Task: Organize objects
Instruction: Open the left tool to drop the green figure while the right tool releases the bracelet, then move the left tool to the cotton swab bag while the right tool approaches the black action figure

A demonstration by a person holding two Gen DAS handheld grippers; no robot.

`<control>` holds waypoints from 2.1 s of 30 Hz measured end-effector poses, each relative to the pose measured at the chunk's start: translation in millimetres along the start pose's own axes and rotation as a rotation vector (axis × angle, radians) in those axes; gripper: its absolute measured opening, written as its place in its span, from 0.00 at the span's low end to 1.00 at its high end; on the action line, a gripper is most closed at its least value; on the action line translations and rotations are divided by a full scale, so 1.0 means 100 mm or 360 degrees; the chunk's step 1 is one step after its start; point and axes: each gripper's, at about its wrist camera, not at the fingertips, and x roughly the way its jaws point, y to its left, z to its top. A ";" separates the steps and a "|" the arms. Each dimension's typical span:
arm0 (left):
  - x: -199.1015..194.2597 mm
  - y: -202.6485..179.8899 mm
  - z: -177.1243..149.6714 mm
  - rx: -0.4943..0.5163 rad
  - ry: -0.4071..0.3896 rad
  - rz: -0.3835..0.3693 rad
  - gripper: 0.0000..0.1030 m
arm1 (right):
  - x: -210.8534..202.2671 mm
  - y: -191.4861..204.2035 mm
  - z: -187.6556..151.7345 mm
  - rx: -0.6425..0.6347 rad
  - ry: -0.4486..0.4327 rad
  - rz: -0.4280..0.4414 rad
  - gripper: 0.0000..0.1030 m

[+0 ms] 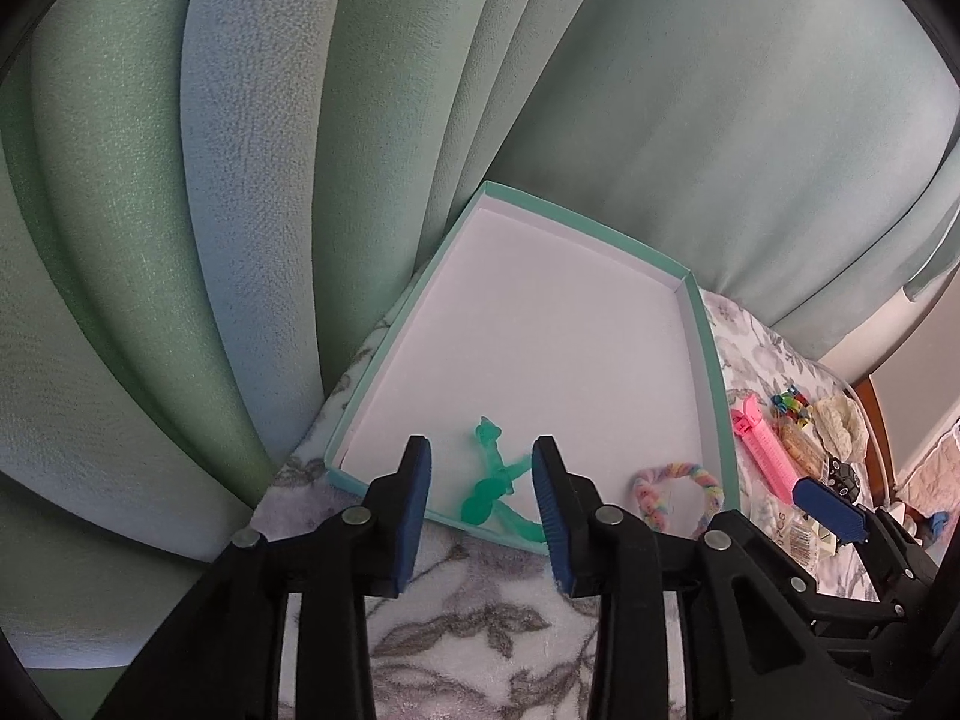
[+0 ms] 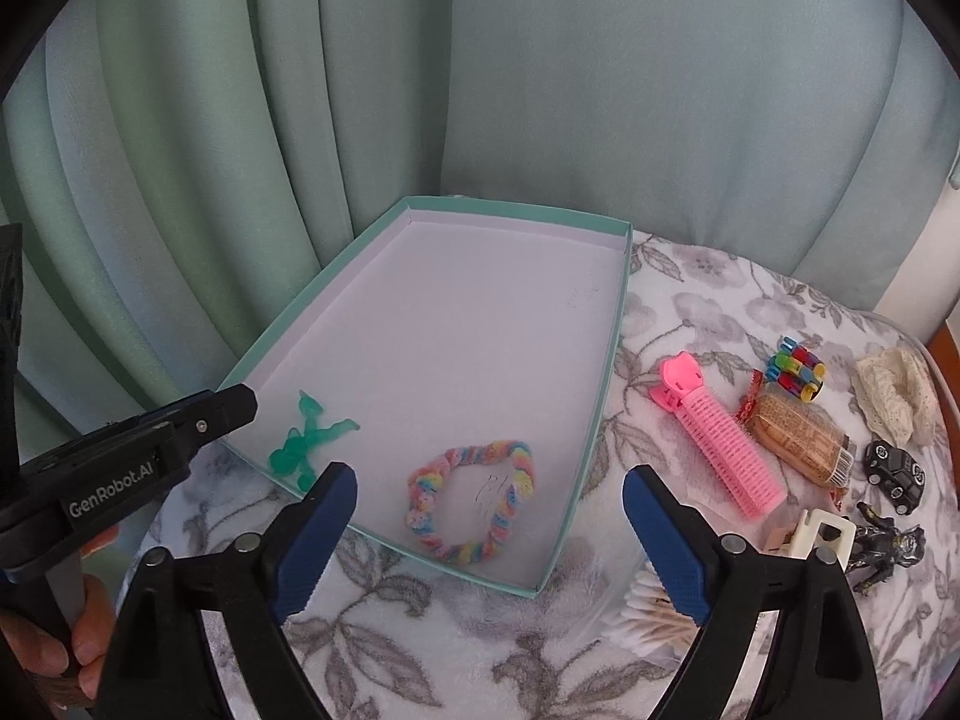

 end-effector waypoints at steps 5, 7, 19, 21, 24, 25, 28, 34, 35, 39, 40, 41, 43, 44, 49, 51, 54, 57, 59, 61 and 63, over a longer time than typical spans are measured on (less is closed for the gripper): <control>-0.07 0.04 -0.02 -0.0024 -0.0038 0.0018 0.73 | -0.06 -0.01 -0.04 -0.0008 -0.0031 -0.0013 1.00; -0.08 0.05 -0.04 -0.0032 -0.0044 0.0024 0.79 | -0.08 -0.04 -0.07 0.0001 -0.0033 -0.0008 1.00; -0.12 0.04 -0.14 -0.0017 -0.0113 0.0034 0.91 | -0.25 -0.24 -0.24 0.0014 -0.0156 0.0008 1.00; -0.16 -0.01 -0.15 0.0016 -0.0147 0.0016 0.91 | -0.28 -0.32 -0.27 0.0058 -0.0151 0.0017 1.00; -0.20 -0.12 -0.15 0.0064 -0.0162 -0.0021 0.91 | -0.35 -0.47 -0.33 0.0133 -0.0145 -0.0001 1.00; -0.22 -0.16 -0.14 0.0078 -0.0171 -0.0038 0.91 | -0.37 -0.53 -0.34 0.0156 -0.0150 -0.0013 1.00; -0.27 -0.30 -0.14 0.0126 -0.0199 -0.0067 0.91 | -0.48 -0.75 -0.38 0.0218 -0.0178 -0.0065 1.00; -0.35 -0.65 -0.13 0.0215 -0.0185 -0.0158 0.91 | -0.70 -1.29 -0.47 0.0403 -0.0198 -0.0218 1.00; -0.36 -0.71 -0.13 0.0228 -0.0172 -0.0175 0.91 | -0.74 -1.39 -0.49 0.0433 -0.0202 -0.0240 1.00; -0.38 -0.98 -0.14 0.0293 -0.0119 -0.0222 0.91 | -0.89 -1.73 -0.58 0.0535 -0.0221 -0.0333 1.00; -0.38 -1.05 -0.15 0.0310 -0.0113 -0.0232 0.91 | -0.93 -1.80 -0.61 0.0556 -0.0224 -0.0347 1.00; -0.38 -1.12 -0.17 0.0328 -0.0106 -0.0236 0.91 | -0.96 -1.86 -0.64 0.0575 -0.0226 -0.0360 1.00; -0.37 -1.25 -0.21 0.0367 -0.0094 -0.0250 0.91 | -1.02 -1.98 -0.69 0.0607 -0.0232 -0.0379 1.00; -0.35 -1.33 -0.23 0.0385 -0.0086 -0.0255 0.91 | -1.04 -2.01 -0.71 0.0617 -0.0232 -0.0386 1.00; -0.24 -1.61 -0.35 0.0470 -0.0006 -0.0294 0.91 | -1.07 -2.14 -0.83 0.0639 -0.0223 -0.0378 1.00; -0.18 -1.71 -0.42 0.0496 0.0036 -0.0315 0.91 | -1.05 -2.17 -0.87 0.0644 -0.0206 -0.0367 1.00; -0.07 -1.84 -0.53 0.0524 0.0116 -0.0344 0.91 | -0.99 -2.20 -0.92 0.0653 -0.0181 -0.0346 1.00; 0.02 -1.96 -0.64 0.0578 0.0171 -0.0351 0.91 | -0.94 -2.25 -0.96 0.0671 -0.0161 -0.0344 1.00; 0.07 -2.03 -0.69 0.0615 0.0199 -0.0359 0.91 | -0.90 -2.29 -0.97 0.0690 -0.0147 -0.0345 1.00; 0.13 -2.09 -0.72 0.0639 0.0227 -0.0361 0.91 | -0.85 -2.32 -0.99 0.0704 -0.0130 -0.0341 1.00; 0.19 -2.14 -0.75 0.0653 0.0250 -0.0373 0.91 | -0.79 -2.35 -0.99 0.0710 -0.0110 -0.0337 0.99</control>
